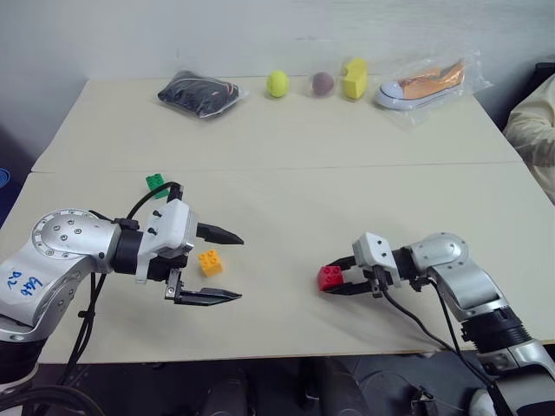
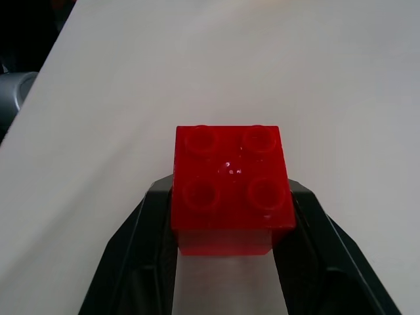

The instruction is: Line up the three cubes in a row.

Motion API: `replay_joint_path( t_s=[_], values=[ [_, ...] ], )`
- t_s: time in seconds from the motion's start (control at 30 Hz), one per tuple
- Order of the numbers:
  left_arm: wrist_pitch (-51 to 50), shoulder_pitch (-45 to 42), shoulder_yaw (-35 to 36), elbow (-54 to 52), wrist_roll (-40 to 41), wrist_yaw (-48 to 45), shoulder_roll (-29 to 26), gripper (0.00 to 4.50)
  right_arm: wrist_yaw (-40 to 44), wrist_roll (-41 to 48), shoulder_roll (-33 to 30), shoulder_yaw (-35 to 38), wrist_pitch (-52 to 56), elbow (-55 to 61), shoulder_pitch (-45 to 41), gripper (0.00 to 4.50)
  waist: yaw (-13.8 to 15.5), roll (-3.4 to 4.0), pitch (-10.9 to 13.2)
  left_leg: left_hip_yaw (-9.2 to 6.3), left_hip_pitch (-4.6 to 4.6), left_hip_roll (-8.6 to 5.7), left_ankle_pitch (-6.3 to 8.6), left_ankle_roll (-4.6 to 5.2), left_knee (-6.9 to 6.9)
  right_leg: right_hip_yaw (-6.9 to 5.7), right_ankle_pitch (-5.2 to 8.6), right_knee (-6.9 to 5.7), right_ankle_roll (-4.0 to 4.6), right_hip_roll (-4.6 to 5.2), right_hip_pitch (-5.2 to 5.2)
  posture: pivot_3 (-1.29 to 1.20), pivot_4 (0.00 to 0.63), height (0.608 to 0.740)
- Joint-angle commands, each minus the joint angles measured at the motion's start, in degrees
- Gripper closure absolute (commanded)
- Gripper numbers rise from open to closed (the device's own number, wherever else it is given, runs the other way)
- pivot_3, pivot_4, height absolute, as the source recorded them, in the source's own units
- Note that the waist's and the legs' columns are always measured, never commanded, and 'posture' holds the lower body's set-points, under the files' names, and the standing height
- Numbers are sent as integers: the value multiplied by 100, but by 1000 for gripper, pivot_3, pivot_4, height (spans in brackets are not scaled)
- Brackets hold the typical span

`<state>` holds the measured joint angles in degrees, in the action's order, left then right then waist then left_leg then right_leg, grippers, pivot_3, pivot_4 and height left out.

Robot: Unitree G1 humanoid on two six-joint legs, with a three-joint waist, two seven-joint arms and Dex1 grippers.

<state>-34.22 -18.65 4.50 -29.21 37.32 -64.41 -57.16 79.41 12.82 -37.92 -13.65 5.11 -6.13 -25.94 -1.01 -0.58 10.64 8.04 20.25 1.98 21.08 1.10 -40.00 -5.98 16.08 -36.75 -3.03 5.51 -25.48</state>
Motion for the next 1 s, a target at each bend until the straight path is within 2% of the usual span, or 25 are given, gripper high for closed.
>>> replay_joint_path(
  t_s=[0.03, 0.2, 0.33, 0.43, 0.53, 0.63, 0.73, 0.87, 1.0],
  values=[
    [47, 48, 244, -198, 5, 88, -61, 0, 1, -40, 72, -13, -173, -49, -113, 2985, 1, 0, 0, 0, 0, 0, 0, 0, 0, 0, 0, 0, 0, 0, 0, 0, 150, 740],
    [-43, 191, 375, -263, 68, 199, -70, 0, 5, 9, 84, 19, -117, 15, -125, 1297, 5, 0, 0, -1, 0, 0, 0, 0, 0, 0, 0, 0, 0, 2, 0, 0, 150, 740],
    [-327, 548, 961, -222, 234, 485, -51, 0, -30, 181, -35, 214, 31, 340, -144, 20, 4, 0, 0, -2, 0, 2, 0, 1, 0, 0, 0, 0, 0, 1, 0, 0, 150, 740],
    [-571, 1355, 1979, -61, 176, 827, 104, 0, -41, 766, -213, 638, 677, 863, -198, 20, -57, 1, 1, -4, 0, 5, 1, 0, 3, -1, 1, 1, 2, 1, -1, 0, 150, 740],
    [-849, 2678, 3699, 296, -165, 1535, 790, 0, -189, 1837, -498, 1340, 1886, 1464, -387, 20, -98, 10, 6, -1, -2, 14, 2, -1, 10, 0, 2, -4, 3, -2, -2, 0, 150, 740],
    [-811, 3503, 4568, 411, -344, 1903, 1288, 0, -283, 2379, -704, 1688, 2510, 1761, -464, 20, -61, 1, 3, -9, -2, 24, 8, -6, 9, -10, 5, 13, 9, -6, -1, 0, 150, 740],
    [-637, 4128, 4906, 258, -348, 1942, 1671, 0, -385, 2526, -792, 1813, 2743, 1853, -482, 20, -10, -25, -13, -21, -3, 23, 17, -3, 7, -16, 6, 21, 11, 2, 7, 0, 150, 740],
    [-445, 4463, 4946, 68, -240, 1866, 1857, 0, -363, 2556, -846, 1836, 2792, 1869, -436, 20, 114, -26, -14, -31, 1, 9, 34, 3, 3, -21, 5, 24, 11, 27, 10, 0, 150, 740],
    [-635, 3663, 4740, 462, -120, 2285, 1512, 0, -364, 2502, -773, 1703, 2777, 1783, -626, 20, 114, -25, -14, -36, 3, 7, 34, 0, 6, -24, 6, 23, 12, 30, 8, 0, 150, 740]
  ],
)
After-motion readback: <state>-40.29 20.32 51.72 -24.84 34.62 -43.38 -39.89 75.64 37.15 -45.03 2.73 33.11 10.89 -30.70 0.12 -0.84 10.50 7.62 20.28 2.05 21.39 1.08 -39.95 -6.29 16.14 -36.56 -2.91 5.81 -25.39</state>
